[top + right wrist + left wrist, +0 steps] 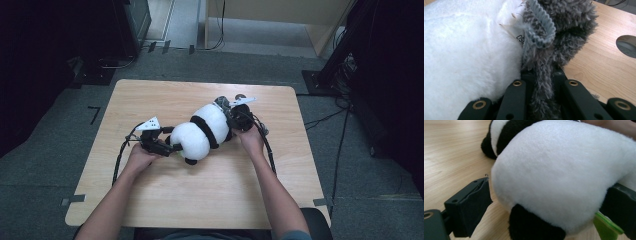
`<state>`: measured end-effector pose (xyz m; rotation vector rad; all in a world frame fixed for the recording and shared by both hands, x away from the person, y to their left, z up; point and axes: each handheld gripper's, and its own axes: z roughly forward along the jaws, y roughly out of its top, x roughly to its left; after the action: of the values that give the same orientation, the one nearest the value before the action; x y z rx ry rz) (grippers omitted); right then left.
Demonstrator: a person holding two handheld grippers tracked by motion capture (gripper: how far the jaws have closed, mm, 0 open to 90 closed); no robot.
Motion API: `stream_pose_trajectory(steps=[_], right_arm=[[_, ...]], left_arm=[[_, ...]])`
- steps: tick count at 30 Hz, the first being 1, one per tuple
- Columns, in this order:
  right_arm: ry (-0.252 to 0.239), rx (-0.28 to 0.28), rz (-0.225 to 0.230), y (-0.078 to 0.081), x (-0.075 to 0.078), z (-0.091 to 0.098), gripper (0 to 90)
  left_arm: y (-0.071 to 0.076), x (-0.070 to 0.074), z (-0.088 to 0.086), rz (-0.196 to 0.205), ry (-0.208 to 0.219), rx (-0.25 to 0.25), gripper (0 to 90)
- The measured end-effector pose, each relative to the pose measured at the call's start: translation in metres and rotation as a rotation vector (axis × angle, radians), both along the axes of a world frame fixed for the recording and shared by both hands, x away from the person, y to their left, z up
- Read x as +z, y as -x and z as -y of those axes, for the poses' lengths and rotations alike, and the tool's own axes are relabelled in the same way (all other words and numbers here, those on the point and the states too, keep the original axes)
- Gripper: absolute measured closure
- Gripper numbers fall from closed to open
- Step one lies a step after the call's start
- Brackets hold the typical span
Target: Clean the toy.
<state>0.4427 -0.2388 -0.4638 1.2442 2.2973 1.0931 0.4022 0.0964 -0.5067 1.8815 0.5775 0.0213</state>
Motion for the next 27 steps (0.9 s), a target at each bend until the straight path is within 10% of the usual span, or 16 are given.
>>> stream_pose_trajectory(steps=[13,27], right_arm=[[-0.006,-0.035,0.006,-0.003,0.001,0.006,78.3],[-0.045,-0.115,0.013,0.02,0.024,0.054,76.7]], left_arm=[[0.01,0.011,0.002,0.008,-0.032,-0.056,51.8],[0.021,0.034,-0.002,0.055,0.042,0.046,63.1]])
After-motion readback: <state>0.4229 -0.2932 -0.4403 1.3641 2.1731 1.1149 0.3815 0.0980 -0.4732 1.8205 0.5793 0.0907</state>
